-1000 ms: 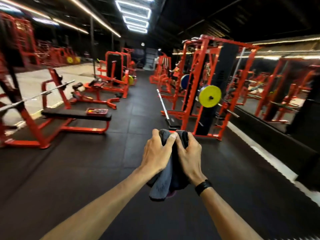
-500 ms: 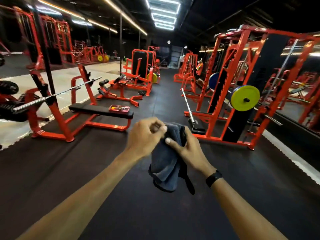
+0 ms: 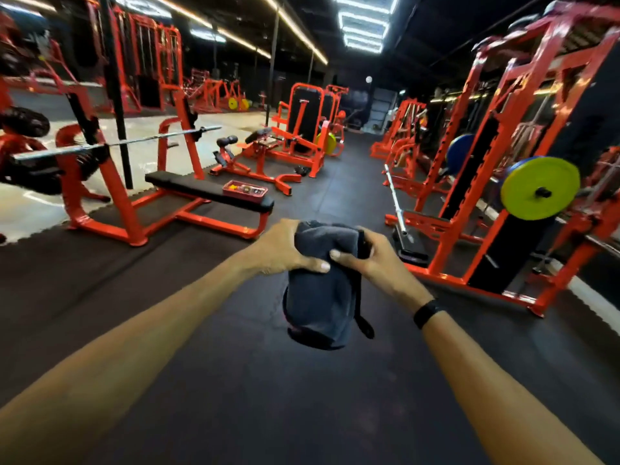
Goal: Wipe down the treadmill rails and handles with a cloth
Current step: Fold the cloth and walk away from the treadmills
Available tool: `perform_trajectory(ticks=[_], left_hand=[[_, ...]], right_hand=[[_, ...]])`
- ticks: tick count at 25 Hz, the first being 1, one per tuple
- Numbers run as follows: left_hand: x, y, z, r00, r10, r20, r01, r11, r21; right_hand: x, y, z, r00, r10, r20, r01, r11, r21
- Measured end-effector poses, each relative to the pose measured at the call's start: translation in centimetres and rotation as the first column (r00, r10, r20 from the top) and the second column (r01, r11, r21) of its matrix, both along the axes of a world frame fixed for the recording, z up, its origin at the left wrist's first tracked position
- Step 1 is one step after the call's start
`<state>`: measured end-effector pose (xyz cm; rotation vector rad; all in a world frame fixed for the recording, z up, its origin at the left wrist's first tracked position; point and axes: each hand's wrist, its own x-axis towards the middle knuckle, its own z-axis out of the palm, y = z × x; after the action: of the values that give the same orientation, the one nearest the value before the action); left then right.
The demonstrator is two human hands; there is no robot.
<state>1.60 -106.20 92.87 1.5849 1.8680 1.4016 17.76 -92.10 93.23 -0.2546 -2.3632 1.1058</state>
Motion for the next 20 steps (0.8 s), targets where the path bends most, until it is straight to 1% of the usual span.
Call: perform_trajectory(ticks=[2,3,4,5,6,7,10,11,13,14,16,17,19,20], left_hand=[[-2.2,3.5,1.7,0.989,0.041,-0.139,-0.052,0.996,-0.075],[-3.5,5.3,2.3,0.981,0.08,-0.174,-0.093,0.993,-0.072],[-4.9,7.3,2.5,0.978,0.112,-0.176,-0.122,0.991,-0.046],[-6.4,9.1,2.1,0.979,0.125,-0.159,-0.128,0.992,-0.009],[-8.1,11.0,1.2,0.982,0.13,-0.139,-0.128,0.991,0.03],[-9.8,12.8,0.1,0.984,0.135,-0.121,-0.13,0.99,0.047],[-15.3,17.0,-1.9,0.975,0.188,-0.115,-0.187,0.982,0.024],[-17.4,18.4,-2.1,0.976,0.197,-0.092,-0.197,0.98,0.012],[-21.5,20.8,-2.8,0.978,0.207,-0.018,-0.207,0.978,0.002],[-23.3,21.8,-3.4,0.981,0.193,-0.012,-0.194,0.981,-0.009],[-26.2,23.4,-5.2,0.984,0.174,-0.036,-0.176,0.983,-0.048],[-27.5,24.0,-6.0,0.985,0.171,-0.014,-0.172,0.983,-0.059],[-30.5,26.0,-7.1,0.984,0.175,0.023,-0.172,0.981,-0.093],[-32.2,27.3,-7.7,0.985,0.171,0.014,-0.168,0.979,-0.12]], right_hand=[[-2.3,4.3,3.0,0.991,-0.008,0.131,-0.006,0.994,0.106],[-3.9,6.0,4.3,0.983,0.005,0.181,-0.028,0.992,0.122],[-6.0,7.3,5.3,0.973,0.029,0.227,-0.067,0.984,0.163],[-8.2,8.5,5.5,0.965,0.047,0.258,-0.11,0.965,0.237],[-10.4,9.7,5.2,0.96,0.05,0.275,-0.141,0.937,0.321],[-12.7,11.4,4.6,0.961,0.056,0.271,-0.156,0.919,0.363],[-18.9,16.6,3.8,0.964,0.088,0.251,-0.181,0.908,0.377],[-21.1,18.4,3.7,0.964,0.093,0.248,-0.186,0.905,0.382],[-25.1,21.5,3.9,0.977,0.102,0.186,-0.164,0.921,0.354],[-26.7,23.1,4.0,0.986,0.097,0.139,-0.139,0.933,0.332],[-29.0,26.7,3.8,0.996,0.058,0.067,-0.072,0.968,0.239],[-30.0,28.5,3.4,0.998,0.048,0.039,-0.054,0.98,0.191],[-32.6,31.8,2.2,0.999,0.051,0.019,-0.053,0.995,0.088],[-34.2,33.5,1.5,0.998,0.051,0.024,-0.052,0.997,0.058]])
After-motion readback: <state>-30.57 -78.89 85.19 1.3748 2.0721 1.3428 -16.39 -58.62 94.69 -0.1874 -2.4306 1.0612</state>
